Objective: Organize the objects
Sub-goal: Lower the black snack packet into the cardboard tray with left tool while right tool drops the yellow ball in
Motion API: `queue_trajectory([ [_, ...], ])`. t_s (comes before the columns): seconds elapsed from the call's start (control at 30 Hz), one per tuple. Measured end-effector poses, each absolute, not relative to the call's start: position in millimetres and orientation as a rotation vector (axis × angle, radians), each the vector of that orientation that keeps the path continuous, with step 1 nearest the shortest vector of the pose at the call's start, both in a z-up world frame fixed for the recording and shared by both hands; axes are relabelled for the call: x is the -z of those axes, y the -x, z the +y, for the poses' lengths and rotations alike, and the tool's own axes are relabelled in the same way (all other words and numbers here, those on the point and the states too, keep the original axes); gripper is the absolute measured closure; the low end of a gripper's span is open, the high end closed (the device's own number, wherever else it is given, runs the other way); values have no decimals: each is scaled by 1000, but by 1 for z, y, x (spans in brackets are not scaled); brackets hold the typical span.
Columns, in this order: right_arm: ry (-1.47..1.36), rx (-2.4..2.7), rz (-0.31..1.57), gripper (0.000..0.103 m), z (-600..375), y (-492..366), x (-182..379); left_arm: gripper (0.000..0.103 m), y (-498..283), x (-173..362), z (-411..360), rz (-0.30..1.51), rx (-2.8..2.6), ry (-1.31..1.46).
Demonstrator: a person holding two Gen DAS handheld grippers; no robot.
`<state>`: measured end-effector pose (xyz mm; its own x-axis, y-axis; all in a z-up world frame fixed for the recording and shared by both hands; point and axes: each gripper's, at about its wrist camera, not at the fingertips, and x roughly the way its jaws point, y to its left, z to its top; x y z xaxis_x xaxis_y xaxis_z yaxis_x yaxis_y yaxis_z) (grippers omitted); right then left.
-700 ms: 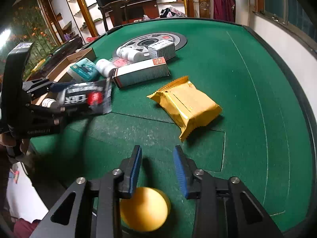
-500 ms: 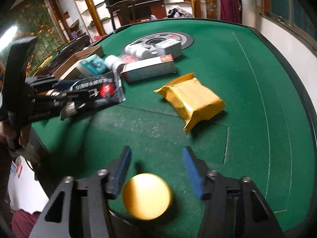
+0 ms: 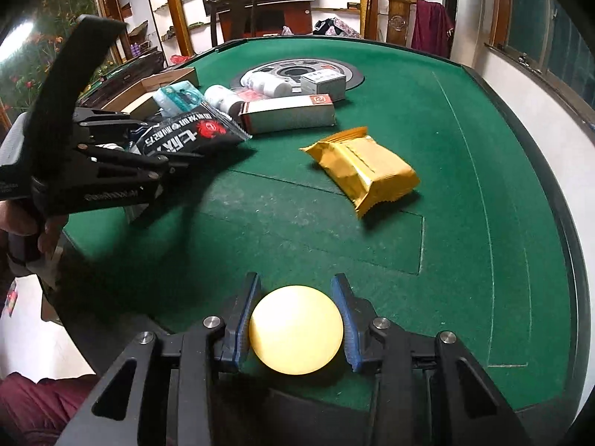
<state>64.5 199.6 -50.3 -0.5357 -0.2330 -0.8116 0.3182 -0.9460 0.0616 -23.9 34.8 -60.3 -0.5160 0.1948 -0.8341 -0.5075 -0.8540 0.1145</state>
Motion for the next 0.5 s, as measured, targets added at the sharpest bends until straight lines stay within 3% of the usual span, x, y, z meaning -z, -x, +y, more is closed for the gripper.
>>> queue_trajectory([
  [0.4,-1126,2348,-76,60,153,-17,-24,65,20,-34,-85,12,-2615,1181],
  [0.5,-1087,2245,-131,60,114,13,-49,65,36,-45,-118,-11,-2715,1209],
])
